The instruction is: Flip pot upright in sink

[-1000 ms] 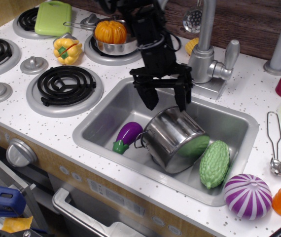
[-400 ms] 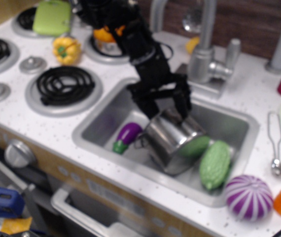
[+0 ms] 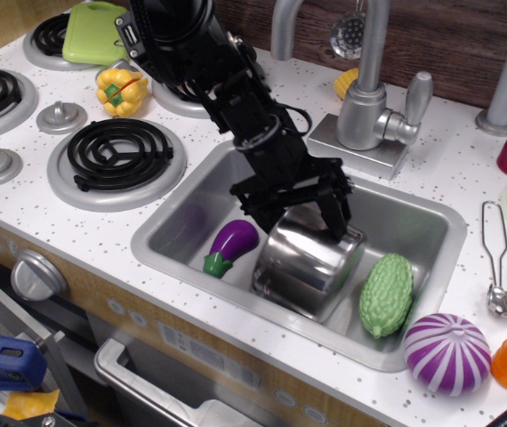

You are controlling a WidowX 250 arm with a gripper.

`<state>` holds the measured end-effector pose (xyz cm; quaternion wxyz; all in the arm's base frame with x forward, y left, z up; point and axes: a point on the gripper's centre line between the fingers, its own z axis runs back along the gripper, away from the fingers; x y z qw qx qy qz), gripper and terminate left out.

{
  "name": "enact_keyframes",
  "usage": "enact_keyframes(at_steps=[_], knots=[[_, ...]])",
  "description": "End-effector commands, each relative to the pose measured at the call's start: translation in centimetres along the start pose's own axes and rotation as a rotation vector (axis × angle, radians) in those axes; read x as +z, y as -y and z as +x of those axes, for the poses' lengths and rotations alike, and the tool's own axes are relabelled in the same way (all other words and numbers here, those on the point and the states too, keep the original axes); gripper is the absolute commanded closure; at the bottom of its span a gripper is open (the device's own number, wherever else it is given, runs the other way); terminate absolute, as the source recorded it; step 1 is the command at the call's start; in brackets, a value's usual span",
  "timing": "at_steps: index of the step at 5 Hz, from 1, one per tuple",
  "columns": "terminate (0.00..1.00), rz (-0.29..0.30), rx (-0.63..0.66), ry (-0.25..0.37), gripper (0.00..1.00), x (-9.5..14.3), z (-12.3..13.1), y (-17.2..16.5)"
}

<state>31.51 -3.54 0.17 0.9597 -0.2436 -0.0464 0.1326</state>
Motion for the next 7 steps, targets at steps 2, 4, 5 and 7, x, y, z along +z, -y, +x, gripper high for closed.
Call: enact_keyframes(at_steps=[2,4,5,7], knots=[[0.0,0.155,-0.086,0.132,1.0,1.4,0.2,1.7],[0.0,0.317,-0.151,0.19,1.0,1.7,0.4,2.0],[0.0,0.426,-0.227,0.21,0.0,1.9,0.4,2.4],[0.0,0.426,-0.227,0.21,0.0,1.9,0.4,2.4]])
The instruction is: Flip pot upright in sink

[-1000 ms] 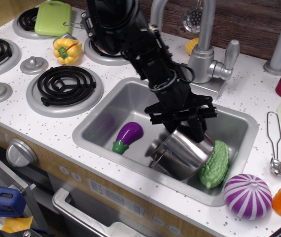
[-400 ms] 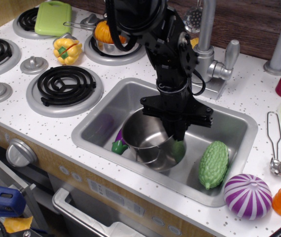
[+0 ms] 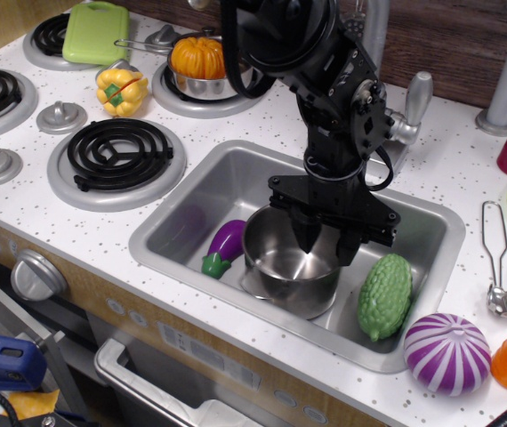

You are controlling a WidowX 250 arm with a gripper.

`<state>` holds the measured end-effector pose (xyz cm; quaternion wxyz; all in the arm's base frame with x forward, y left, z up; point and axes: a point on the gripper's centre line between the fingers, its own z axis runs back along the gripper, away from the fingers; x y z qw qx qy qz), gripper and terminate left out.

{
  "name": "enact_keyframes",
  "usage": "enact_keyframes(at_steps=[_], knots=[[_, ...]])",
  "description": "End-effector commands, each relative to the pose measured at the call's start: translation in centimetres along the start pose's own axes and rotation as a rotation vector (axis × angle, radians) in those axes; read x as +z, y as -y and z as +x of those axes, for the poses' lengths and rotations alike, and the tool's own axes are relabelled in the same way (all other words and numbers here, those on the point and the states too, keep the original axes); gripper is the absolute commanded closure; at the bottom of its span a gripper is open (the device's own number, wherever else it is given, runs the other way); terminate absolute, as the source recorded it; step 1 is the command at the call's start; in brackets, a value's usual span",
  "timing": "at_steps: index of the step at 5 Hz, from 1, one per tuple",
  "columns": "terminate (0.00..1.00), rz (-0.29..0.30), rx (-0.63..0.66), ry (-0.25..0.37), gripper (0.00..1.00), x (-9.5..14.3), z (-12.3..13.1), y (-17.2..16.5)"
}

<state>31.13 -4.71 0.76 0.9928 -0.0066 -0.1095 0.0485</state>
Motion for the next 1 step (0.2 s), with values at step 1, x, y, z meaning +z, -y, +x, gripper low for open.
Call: enact_keyframes(at_steps=[1], knots=[[1.0,-0.017,0.015,0.068,0.0,1.91,1.47,0.03]])
